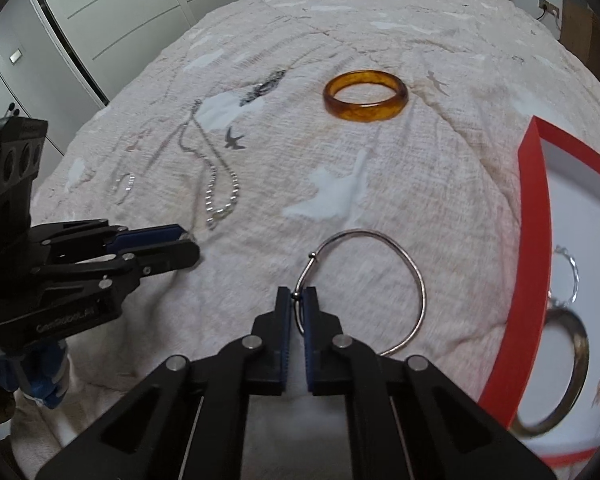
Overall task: Organize jewelry
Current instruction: 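Grasp small silver ring with left tool while right tool grasps silver clasp bangle, then carry ring into red box and open left tool while right tool carries bangle there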
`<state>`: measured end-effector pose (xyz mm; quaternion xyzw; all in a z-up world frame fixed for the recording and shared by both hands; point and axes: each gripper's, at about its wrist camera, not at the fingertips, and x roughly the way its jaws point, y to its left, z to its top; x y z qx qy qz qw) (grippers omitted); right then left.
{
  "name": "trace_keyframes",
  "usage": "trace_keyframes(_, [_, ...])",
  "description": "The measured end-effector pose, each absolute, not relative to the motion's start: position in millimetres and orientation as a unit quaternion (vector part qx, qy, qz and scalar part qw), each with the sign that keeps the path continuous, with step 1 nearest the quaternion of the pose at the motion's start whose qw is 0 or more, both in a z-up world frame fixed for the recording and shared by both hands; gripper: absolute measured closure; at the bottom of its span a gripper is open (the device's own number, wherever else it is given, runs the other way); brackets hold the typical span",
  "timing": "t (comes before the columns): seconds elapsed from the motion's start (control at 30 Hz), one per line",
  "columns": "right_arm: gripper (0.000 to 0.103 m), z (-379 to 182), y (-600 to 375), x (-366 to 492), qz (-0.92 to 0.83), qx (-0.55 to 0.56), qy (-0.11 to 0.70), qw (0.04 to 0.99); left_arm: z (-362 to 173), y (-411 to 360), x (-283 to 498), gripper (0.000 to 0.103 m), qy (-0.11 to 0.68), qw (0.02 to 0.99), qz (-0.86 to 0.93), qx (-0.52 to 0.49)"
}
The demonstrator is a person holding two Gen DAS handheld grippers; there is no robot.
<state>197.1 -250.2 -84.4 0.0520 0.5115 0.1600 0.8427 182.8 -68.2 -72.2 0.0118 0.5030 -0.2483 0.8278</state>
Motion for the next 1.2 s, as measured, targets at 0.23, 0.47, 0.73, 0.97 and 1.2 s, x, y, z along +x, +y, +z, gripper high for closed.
trace_keyframes(0.23, [0.098, -60, -244, 149, 0.182, 0.102, 0.497, 0.842, -51, -52, 146, 0.083, 0.497, 0.835, -0.237, 0.017])
trace_keyframes(0.47, [0.098, -36, -242, 97, 0.199, 0.157, 0.473, 0.843, -28, -43, 108, 0.083, 0.486, 0.841, -0.239, 0.013])
trace_keyframes(0.73, [0.098, -7, -267, 60, 0.19, 0.177, 0.44, 0.86, -7, -75, 84, 0.083, 0.476, 0.837, -0.268, 0.023])
trace_keyframes(0.97, [0.098, 18, -324, 61, 0.147, 0.177, 0.404, 0.885, 14, -138, 95, 0.083, 0.462, 0.829, -0.314, 0.038])
trace_keyframes(1.2, [0.098, 11, -391, 97, 0.094, 0.164, 0.4, 0.897, 17, -218, 131, 0.083, 0.453, 0.817, -0.351, 0.06])
